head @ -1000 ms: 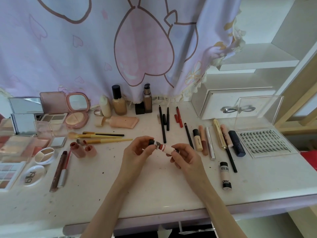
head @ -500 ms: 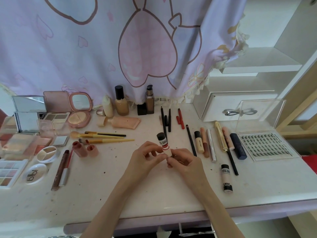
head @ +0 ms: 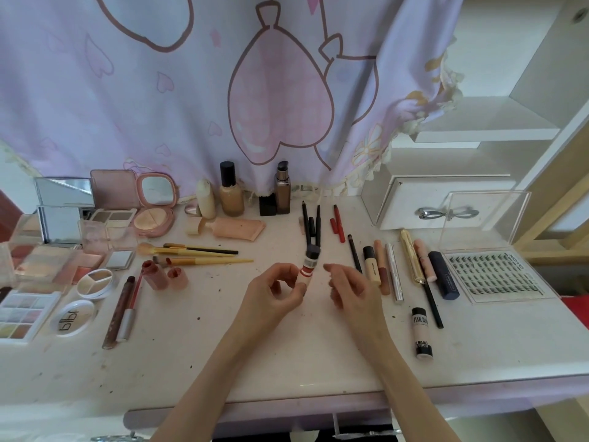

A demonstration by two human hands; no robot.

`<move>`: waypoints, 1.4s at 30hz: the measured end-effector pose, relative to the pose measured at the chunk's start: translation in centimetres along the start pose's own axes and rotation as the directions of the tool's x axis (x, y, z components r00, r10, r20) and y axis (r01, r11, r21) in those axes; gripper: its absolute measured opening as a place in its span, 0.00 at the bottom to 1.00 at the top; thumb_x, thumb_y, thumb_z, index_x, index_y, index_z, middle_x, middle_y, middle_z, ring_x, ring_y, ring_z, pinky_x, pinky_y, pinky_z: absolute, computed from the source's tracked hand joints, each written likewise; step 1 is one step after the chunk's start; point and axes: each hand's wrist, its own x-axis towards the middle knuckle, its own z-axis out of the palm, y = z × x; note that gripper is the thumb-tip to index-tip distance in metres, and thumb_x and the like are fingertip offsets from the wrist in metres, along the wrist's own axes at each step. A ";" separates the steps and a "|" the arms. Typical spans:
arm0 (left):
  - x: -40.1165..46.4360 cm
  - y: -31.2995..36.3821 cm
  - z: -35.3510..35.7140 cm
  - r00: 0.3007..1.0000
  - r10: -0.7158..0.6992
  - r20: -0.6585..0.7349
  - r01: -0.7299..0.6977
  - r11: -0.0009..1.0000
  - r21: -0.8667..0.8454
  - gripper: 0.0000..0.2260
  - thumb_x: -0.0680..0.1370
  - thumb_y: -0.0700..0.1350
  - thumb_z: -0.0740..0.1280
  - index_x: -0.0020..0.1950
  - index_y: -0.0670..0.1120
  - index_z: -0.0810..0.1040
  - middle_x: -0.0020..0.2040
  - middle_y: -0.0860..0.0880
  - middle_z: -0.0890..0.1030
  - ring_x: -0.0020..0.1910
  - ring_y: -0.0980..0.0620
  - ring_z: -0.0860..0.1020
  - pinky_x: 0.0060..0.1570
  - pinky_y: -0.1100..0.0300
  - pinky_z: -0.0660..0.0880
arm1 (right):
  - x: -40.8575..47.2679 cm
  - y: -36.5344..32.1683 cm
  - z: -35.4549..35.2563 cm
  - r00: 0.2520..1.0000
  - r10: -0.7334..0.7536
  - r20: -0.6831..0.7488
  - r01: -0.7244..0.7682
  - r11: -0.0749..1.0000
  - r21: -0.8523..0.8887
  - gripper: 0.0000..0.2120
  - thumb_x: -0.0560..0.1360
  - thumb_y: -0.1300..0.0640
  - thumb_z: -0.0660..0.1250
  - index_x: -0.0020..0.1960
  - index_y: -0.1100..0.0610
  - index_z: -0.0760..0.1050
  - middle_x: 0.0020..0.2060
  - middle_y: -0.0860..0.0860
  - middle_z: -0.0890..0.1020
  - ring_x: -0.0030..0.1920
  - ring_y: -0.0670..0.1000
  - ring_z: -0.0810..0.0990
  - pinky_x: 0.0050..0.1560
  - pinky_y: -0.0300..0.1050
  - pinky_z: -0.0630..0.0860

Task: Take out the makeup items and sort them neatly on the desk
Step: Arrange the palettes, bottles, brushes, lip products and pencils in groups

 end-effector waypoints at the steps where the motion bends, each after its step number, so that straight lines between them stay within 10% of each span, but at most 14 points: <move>1: 0.0 0.0 0.0 1.000 0.000 0.002 0.000 1.000 0.010 0.05 0.73 0.41 0.69 0.46 0.50 0.77 0.37 0.58 0.78 0.31 0.60 0.68 0.34 0.70 0.65 | 0.3 -0.5 0.0 1.000 -0.020 0.007 0.020 1.000 -0.012 0.09 0.75 0.53 0.64 0.52 0.56 0.79 0.31 0.40 0.77 0.31 0.40 0.72 0.34 0.31 0.69; 8: 0.0 0.1 -0.1 0.998 0.021 0.063 -0.027 0.995 0.098 0.10 0.73 0.42 0.70 0.47 0.57 0.75 0.41 0.58 0.77 0.37 0.63 0.72 0.38 0.73 0.66 | 2.5 -3.4 -0.3 0.978 -0.117 0.175 0.182 0.888 -0.423 0.03 0.73 0.53 0.68 0.42 0.50 0.76 0.32 0.43 0.77 0.32 0.40 0.73 0.39 0.26 0.68; 12: -0.2 0.2 0.0 0.992 0.089 0.087 -0.105 0.973 0.206 0.11 0.73 0.42 0.70 0.48 0.58 0.74 0.41 0.60 0.75 0.42 0.65 0.71 0.42 0.75 0.64 | 2.8 -4.4 -0.5 0.956 -0.138 0.261 0.275 0.738 -0.616 0.04 0.74 0.52 0.67 0.42 0.51 0.76 0.31 0.39 0.75 0.33 0.37 0.73 0.43 0.10 0.50; 14: -0.1 0.1 -0.1 0.996 0.074 0.049 -0.083 0.973 0.217 0.09 0.73 0.42 0.70 0.50 0.53 0.76 0.41 0.59 0.75 0.40 0.66 0.71 0.41 0.75 0.65 | 3.2 -4.8 -0.6 0.953 -0.166 0.254 0.291 0.735 -0.612 0.06 0.75 0.52 0.66 0.42 0.54 0.77 0.30 0.40 0.75 0.32 0.37 0.73 0.42 0.15 0.59; 19: -0.6 -0.4 -0.9 0.999 0.041 -0.032 -0.030 0.958 0.286 0.08 0.74 0.44 0.70 0.51 0.51 0.77 0.42 0.58 0.76 0.39 0.62 0.73 0.41 0.76 0.67 | 3.7 -5.9 -0.6 0.976 -0.211 0.052 0.215 0.905 -0.366 0.06 0.75 0.52 0.66 0.41 0.53 0.78 0.28 0.43 0.77 0.30 0.40 0.73 0.35 0.34 0.70; 22: -1.3 -1.1 -2.7 0.983 0.008 -0.183 0.045 0.957 0.287 0.10 0.74 0.43 0.70 0.53 0.52 0.76 0.42 0.59 0.77 0.39 0.63 0.74 0.41 0.79 0.67 | 3.2 -5.4 0.3 0.998 0.033 0.057 -0.034 0.999 0.013 0.03 0.74 0.58 0.68 0.44 0.57 0.80 0.31 0.48 0.82 0.31 0.45 0.78 0.31 0.36 0.72; 30: -3.3 -2.2 -7.0 0.902 0.022 -0.432 0.146 0.925 0.351 0.10 0.74 0.41 0.70 0.54 0.45 0.80 0.39 0.54 0.77 0.37 0.61 0.75 0.40 0.79 0.66 | 2.3 -1.3 5.3 0.843 0.377 0.385 -0.524 0.740 0.422 0.06 0.76 0.66 0.63 0.47 0.63 0.79 0.40 0.56 0.84 0.39 0.50 0.83 0.34 0.36 0.78; 38: -2.7 -2.8 -7.6 0.864 0.048 -0.501 0.177 0.903 0.392 0.07 0.75 0.42 0.69 0.51 0.43 0.81 0.42 0.50 0.78 0.33 0.61 0.73 0.40 0.78 0.65 | 2.5 -0.2 10.1 0.945 0.174 0.275 -0.163 0.985 -0.063 0.06 0.78 0.60 0.63 0.54 0.56 0.71 0.49 0.51 0.83 0.46 0.47 0.83 0.37 0.34 0.74; 42: -2.1 -3.3 -7.5 0.859 0.047 -0.510 0.191 0.895 0.404 0.08 0.76 0.45 0.68 0.50 0.42 0.81 0.42 0.50 0.77 0.33 0.59 0.72 0.41 0.73 0.63 | 3.0 0.7 11.2 0.961 -0.070 0.267 0.167 0.917 -0.362 0.08 0.75 0.58 0.67 0.54 0.54 0.75 0.48 0.46 0.76 0.48 0.46 0.74 0.46 0.27 0.67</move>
